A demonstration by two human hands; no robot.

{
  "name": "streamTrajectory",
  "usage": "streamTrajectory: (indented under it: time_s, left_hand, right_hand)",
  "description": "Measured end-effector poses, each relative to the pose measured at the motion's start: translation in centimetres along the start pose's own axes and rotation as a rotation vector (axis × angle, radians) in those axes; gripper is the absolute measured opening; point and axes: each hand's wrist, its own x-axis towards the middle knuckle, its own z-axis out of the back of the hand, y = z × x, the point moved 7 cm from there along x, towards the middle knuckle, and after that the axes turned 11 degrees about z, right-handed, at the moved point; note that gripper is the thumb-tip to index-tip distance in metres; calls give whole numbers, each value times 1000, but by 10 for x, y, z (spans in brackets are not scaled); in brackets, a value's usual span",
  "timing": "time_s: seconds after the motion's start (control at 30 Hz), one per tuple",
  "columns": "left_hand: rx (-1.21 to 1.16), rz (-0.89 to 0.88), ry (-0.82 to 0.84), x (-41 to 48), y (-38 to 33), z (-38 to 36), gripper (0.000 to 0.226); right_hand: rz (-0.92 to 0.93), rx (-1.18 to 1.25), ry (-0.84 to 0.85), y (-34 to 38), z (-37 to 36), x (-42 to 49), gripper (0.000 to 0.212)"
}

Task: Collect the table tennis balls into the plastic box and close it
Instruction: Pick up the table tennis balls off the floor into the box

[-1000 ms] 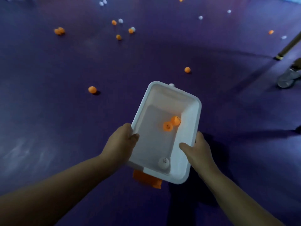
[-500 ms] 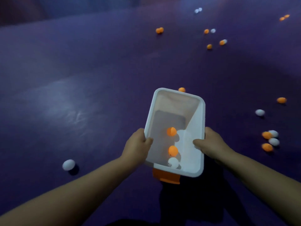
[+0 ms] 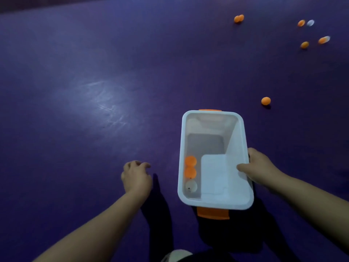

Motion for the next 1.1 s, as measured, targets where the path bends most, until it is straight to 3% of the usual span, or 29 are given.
streamTrajectory:
  time_s: [0.23,0.43,0.6,0.73,0.83,0.9,1.1]
  left_hand:
    - [-218,-11,82,12,3,-16,28]
    - [-781,-426,169,-52,-120,50,37]
    - [-586,-824,194,-96,-185,67,56]
    - [-499,-619,165,-82,-203,46,59]
    - [-526,-476,323,-77,-215,18,58]
    - [-567,-487,421,-84,-232,3,44]
    - [-360,-545,381,-94,-307,-30,21]
  right_hand:
    - [-92,-14,-88,-2,7,-19,19]
    - [-159,-63,-151,-1,34,-43,19]
    - [-190,-127,-183,1,73,-54,23]
    - [-211,-36,-271,-19,99,-59,28]
    - [-227,16,-302,-46,107,-55,32]
    - [-240,20,-302,-68,115,-48,31]
    - [-288,112,-338,-143,151,-26,31]
